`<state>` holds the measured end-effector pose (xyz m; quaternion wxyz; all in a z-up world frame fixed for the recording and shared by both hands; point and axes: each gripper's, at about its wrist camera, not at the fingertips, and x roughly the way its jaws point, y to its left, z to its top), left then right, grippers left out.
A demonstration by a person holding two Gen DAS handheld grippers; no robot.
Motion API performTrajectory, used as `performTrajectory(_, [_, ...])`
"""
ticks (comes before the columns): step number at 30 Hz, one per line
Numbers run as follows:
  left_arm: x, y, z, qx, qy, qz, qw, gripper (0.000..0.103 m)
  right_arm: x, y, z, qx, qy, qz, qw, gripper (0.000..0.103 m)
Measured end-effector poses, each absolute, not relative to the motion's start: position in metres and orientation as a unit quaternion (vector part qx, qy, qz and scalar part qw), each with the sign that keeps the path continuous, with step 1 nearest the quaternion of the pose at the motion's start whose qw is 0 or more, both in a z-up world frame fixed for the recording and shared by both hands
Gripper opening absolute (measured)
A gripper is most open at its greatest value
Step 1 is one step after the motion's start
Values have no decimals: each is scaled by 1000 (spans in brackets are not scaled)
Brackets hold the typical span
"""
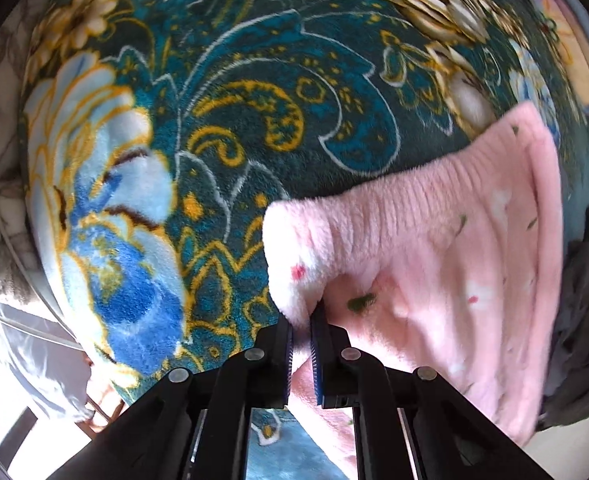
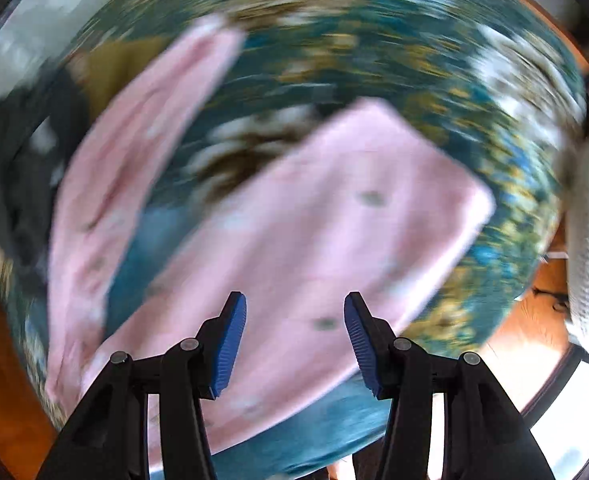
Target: Fold clothes
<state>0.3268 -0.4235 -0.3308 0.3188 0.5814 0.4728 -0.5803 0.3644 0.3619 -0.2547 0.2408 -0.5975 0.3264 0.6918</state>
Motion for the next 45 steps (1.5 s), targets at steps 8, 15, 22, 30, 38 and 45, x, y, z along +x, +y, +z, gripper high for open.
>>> performTrajectory(8, [328, -417, -330, 564, 458, -601, 333, 10, 419, 434, -319, -582, 379, 657, 293, 52])
performTrajectory(15, [356, -400, -310, 538, 481, -600, 345, 10, 426, 453, -338, -524, 485, 637, 291, 48])
performTrajectory(22, [380, -382, -281, 504, 517, -595, 354, 5, 403, 452, -307, -527, 480, 646, 272, 6])
performTrajectory(30, [406, -374, -228, 472, 551, -608, 322, 4, 406, 469, -210, -482, 484, 683, 257, 5])
performTrajectory(38, [293, -419, -210, 430, 626, -595, 265, 4, 273, 478, -169, -467, 455, 720, 237, 4])
performTrajectory(45, [181, -441, -237, 437, 629, -594, 247, 4, 132, 446, -178, -496, 402, 738, 219, 3])
